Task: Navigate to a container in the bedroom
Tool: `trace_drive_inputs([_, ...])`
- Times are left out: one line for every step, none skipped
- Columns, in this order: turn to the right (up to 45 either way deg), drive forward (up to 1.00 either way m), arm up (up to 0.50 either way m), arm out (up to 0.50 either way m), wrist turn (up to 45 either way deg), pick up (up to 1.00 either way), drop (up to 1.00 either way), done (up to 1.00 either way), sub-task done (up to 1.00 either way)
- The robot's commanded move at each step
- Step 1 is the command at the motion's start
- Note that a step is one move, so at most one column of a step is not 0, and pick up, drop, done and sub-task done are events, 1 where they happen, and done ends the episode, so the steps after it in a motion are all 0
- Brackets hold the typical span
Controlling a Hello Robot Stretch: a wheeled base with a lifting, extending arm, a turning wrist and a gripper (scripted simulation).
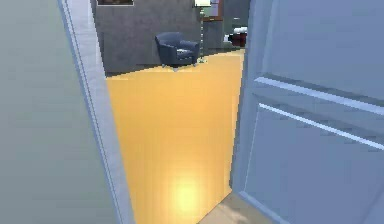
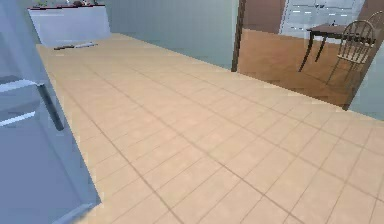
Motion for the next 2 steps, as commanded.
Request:
trace_drive_inputs([27.0,0.0,0.0,0.0,0.0,0.0,0.0,0.0,0.0])
trace_drive_inputs([0.0,0.45,0.0,0.0,0.0,0.0,0.0,0.0,0.0])
